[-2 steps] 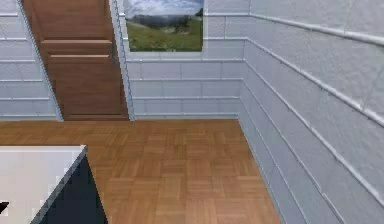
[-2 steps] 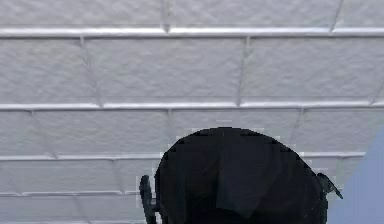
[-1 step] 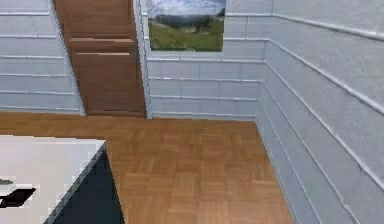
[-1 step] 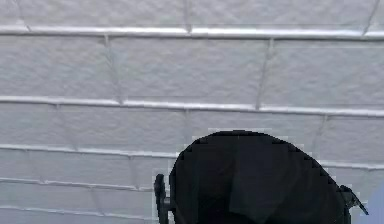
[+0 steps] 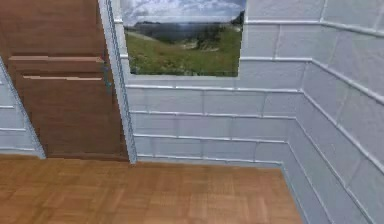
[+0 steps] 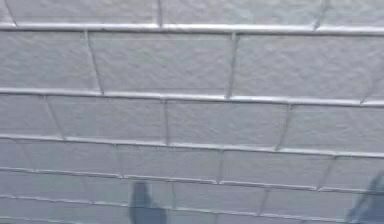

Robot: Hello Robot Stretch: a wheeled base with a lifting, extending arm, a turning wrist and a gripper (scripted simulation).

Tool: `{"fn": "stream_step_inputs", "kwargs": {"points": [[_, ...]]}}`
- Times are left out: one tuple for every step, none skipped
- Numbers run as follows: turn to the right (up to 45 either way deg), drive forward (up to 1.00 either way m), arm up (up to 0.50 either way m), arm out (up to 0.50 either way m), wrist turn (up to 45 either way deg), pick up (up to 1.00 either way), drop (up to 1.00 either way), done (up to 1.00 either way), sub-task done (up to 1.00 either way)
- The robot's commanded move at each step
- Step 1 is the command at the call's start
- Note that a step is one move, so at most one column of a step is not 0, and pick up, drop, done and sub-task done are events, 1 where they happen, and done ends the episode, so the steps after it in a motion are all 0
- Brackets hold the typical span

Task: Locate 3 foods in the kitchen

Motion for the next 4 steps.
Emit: {"fn": "stream_step_inputs", "kwargs": {"points": [[-45.0,0.0,0.0,0.0,0.0,0.0,0.0,0.0,0.0],[0.0,0.3,0.0,0.0,0.0,0.0,0.0,0.0,0.0],[-39.0,0.0,0.0,0.0,0.0,0.0,0.0,0.0,0.0],[0.0,1.0,0.0,0.0,0.0,0.0,0.0,0.0,0.0]]}}
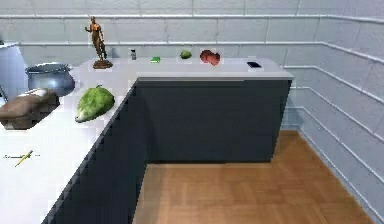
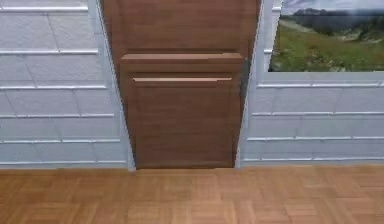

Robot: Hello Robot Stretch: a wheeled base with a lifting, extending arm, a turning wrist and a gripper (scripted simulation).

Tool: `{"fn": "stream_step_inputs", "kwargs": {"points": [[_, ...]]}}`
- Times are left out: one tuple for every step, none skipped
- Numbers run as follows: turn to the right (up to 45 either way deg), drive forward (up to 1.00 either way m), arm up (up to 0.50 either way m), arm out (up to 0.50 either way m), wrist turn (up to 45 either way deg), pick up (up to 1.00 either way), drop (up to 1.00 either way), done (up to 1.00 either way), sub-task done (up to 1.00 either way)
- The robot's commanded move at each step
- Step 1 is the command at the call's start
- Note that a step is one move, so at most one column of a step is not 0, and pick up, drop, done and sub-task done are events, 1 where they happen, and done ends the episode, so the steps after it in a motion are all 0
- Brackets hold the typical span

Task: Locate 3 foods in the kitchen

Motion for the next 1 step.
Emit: {"fn": "stream_step_inputs", "kwargs": {"points": [[-27.0,0.0,0.0,0.0,0.0,0.0,0.0,0.0,0.0]]}}
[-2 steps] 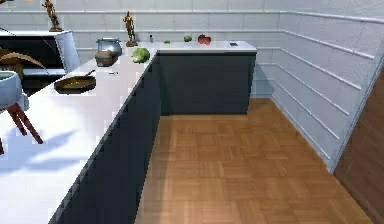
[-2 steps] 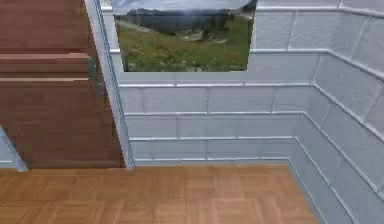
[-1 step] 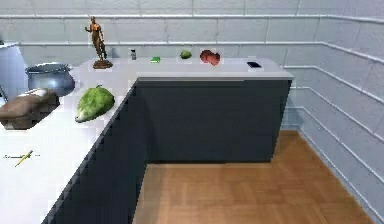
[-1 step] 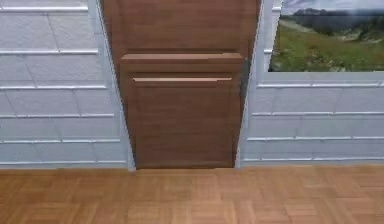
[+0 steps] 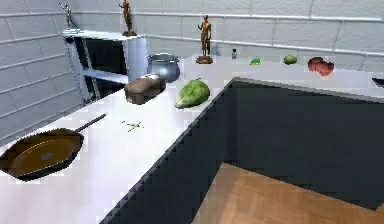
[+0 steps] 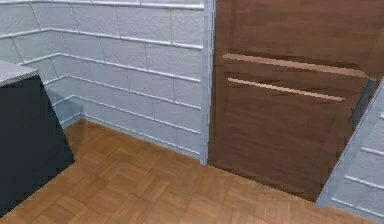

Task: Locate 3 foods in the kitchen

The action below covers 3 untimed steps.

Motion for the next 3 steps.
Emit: {"fn": "stream_step_inputs", "kwargs": {"points": [[0.0,0.0,0.0,0.0,0.0,0.0,0.0,0.0,1.0],[45.0,0.0,0.0,0.0,0.0,0.0,0.0,0.0,0.0],[45.0,0.0,0.0,0.0,0.0,0.0,0.0,0.0,0.0]]}}
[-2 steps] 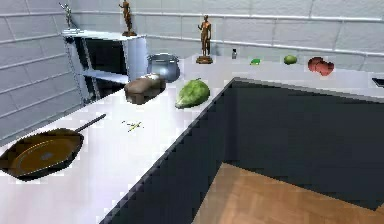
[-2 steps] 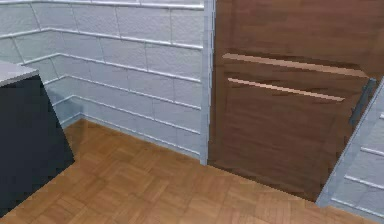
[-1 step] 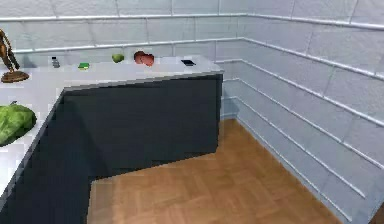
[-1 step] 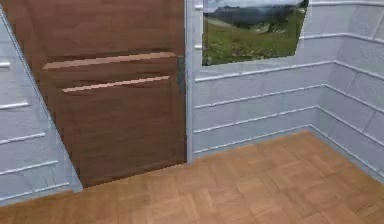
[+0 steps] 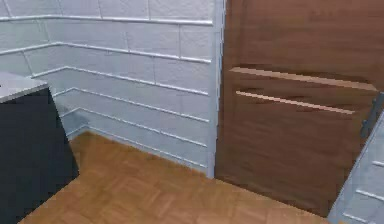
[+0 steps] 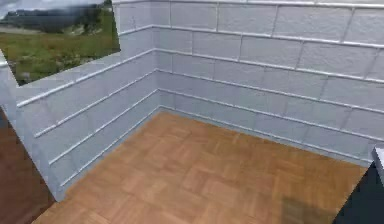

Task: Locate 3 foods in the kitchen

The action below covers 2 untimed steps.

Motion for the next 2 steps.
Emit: {"fn": "stream_step_inputs", "kwargs": {"points": [[24.0,0.0,0.0,0.0,0.0,0.0,0.0,0.0,0.0],[0.0,0.05,0.0,0.0,0.0,0.0,0.0,0.0,0.0]]}}
